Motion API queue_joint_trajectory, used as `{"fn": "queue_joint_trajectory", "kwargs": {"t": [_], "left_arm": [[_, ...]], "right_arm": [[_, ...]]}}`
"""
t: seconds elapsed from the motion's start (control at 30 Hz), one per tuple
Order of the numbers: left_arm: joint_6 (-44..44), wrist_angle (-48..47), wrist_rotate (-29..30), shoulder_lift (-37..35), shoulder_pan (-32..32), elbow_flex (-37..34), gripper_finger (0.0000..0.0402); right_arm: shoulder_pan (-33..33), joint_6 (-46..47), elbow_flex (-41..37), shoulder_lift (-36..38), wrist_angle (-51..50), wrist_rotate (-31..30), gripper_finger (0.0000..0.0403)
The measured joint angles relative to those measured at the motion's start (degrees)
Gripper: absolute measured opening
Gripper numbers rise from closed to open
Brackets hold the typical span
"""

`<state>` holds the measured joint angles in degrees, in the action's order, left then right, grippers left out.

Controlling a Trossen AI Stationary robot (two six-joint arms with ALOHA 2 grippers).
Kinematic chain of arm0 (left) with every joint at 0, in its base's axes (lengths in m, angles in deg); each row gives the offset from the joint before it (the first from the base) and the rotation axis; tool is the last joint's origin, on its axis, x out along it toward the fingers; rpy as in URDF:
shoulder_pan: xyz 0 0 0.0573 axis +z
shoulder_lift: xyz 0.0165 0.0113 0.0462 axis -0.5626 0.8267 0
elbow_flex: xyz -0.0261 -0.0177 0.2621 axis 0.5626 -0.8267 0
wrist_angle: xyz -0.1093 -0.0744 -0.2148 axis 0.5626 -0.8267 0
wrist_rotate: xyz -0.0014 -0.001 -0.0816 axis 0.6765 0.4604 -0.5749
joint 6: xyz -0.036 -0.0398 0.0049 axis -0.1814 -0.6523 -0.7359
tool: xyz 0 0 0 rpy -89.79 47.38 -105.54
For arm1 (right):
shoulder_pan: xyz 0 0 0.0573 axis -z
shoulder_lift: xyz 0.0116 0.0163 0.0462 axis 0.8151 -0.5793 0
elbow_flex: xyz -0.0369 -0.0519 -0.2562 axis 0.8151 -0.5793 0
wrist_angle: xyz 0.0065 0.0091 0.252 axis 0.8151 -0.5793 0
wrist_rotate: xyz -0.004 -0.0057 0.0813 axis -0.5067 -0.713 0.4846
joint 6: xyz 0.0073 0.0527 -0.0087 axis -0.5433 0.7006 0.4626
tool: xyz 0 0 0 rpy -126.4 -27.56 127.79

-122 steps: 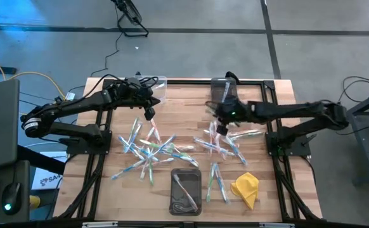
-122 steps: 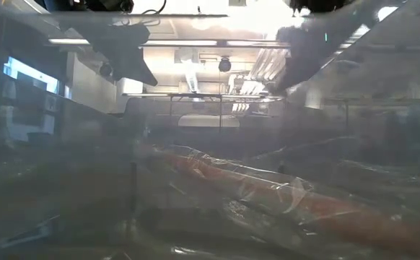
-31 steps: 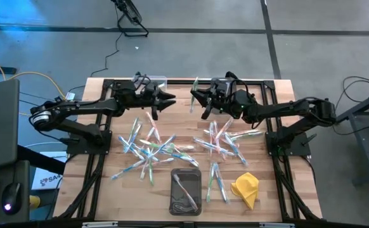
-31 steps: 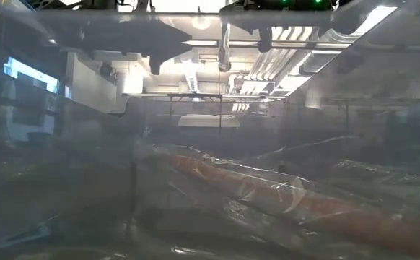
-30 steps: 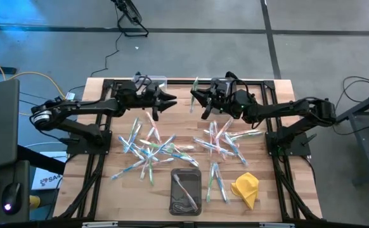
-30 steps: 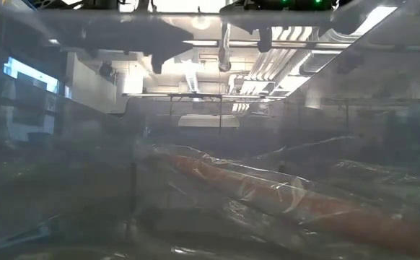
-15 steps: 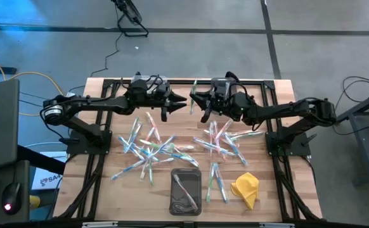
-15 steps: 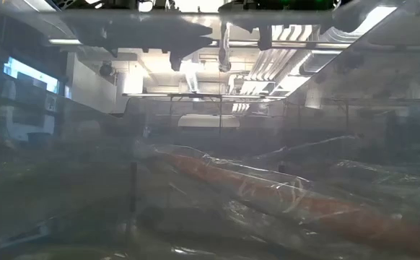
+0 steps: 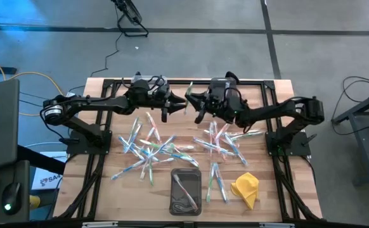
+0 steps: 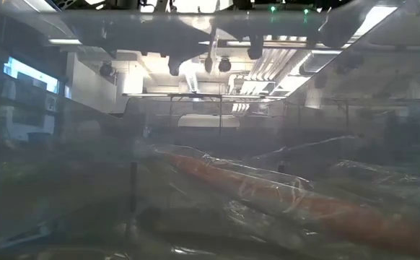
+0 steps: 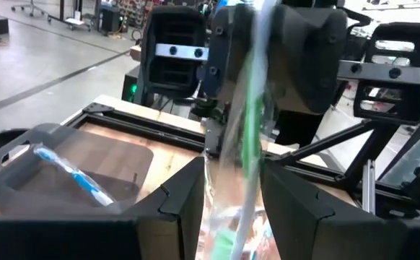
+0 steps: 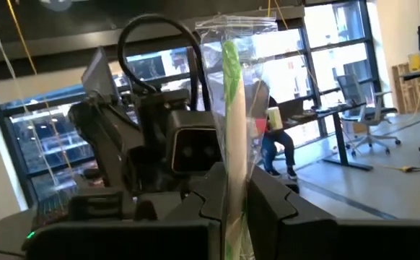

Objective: Pick & Place Toothbrushes
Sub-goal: Put the green toothbrush into the transparent bin

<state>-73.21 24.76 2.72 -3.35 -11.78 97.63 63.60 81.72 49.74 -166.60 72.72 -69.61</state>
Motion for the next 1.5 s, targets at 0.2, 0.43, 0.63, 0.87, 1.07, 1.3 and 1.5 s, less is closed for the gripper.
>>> {"fn": "queue_joint_trajectory", "kwargs": {"t": [0.2, 0.43, 0.63, 0.87, 1.07, 1.3, 1.5], "left_arm": [[0.02, -0.42, 0.21, 0.00, 0.00, 0.00, 0.0131], [0.02, 0.28, 0.34, 0.17, -0.36, 0.00, 0.0131], [-0.42, 3.62, 0.64, 2.67, -1.25, 0.51, 0.0131], [-0.90, 3.04, 0.58, 3.56, -1.11, 1.20, 0.0131], [-0.90, 2.96, 0.36, 3.56, -1.11, 1.19, 0.0111], [-1.02, 2.99, 0.18, 3.56, -1.14, 1.18, 0.0035], [-1.07, 2.99, 0.18, 3.56, -1.14, 1.18, 0.0022]], "right_arm": [[0.06, 1.59, 0.00, -0.02, -0.48, 0.10, 0.0023], [0.00, 1.72, 0.00, -0.02, -0.89, 1.18, 0.0023], [0.00, 1.72, 0.00, -0.02, -1.19, 1.24, 0.0023], [0.00, 1.74, 0.00, -0.02, -1.70, 1.24, 0.0023], [0.00, 1.72, 0.00, -0.02, -2.12, 1.24, 0.0023], [0.02, 1.64, 0.00, -0.02, -2.72, 1.19, 0.0023], [0.02, 1.44, 0.00, -0.02, -2.72, 1.22, 0.0023]]}}
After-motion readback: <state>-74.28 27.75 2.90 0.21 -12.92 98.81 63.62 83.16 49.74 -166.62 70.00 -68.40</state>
